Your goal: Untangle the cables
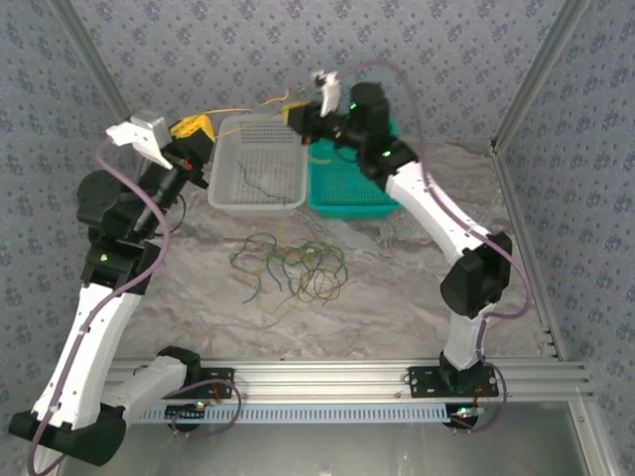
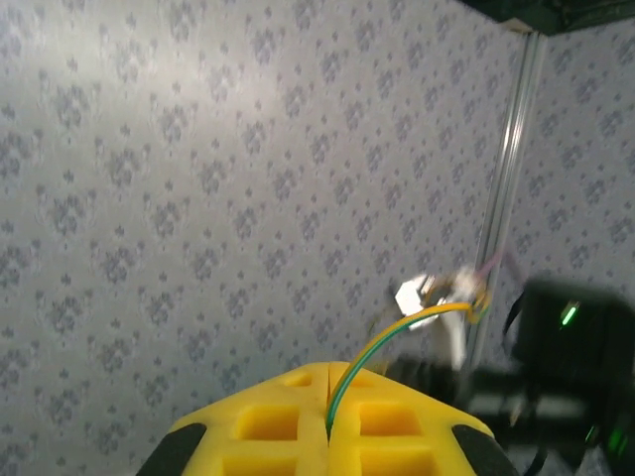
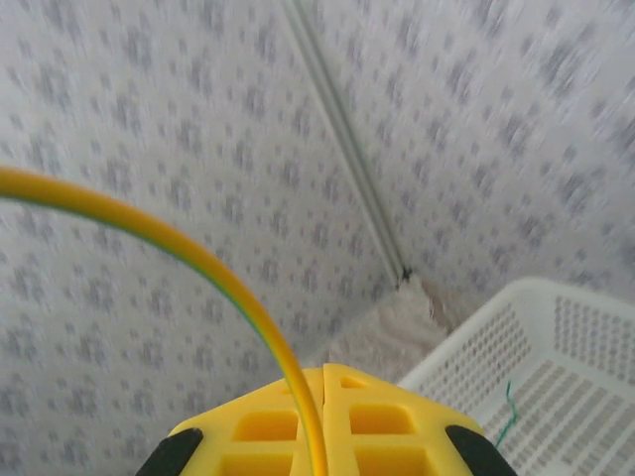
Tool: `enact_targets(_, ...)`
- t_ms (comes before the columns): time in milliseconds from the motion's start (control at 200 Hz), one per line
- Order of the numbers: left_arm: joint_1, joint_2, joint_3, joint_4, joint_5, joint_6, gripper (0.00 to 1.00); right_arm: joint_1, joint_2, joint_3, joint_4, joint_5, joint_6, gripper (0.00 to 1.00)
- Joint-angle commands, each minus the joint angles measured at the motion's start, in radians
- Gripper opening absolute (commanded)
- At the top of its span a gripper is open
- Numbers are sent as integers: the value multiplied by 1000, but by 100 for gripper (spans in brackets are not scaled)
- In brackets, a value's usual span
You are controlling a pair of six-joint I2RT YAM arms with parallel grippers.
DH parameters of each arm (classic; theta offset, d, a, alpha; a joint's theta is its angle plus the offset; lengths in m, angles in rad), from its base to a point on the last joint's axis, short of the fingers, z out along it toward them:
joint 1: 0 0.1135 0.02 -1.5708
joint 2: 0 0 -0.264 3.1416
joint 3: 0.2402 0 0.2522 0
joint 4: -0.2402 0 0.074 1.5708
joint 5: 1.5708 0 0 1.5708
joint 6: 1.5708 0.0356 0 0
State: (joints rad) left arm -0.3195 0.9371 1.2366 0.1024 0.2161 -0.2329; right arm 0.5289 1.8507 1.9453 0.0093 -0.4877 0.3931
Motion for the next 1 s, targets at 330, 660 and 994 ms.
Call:
enact_targets(330, -219, 177, -190, 205, 21, 139, 4, -228, 141, 572, -465, 85, 172, 0)
enact_targets(660, -288, 593, -100, 398, -54, 133, 2, -335, 232, 566, -513, 222, 187, 0)
enact_targets(994, -292, 945, 110, 468, -125, 131, 3, -366, 374, 603, -510, 363, 103, 0)
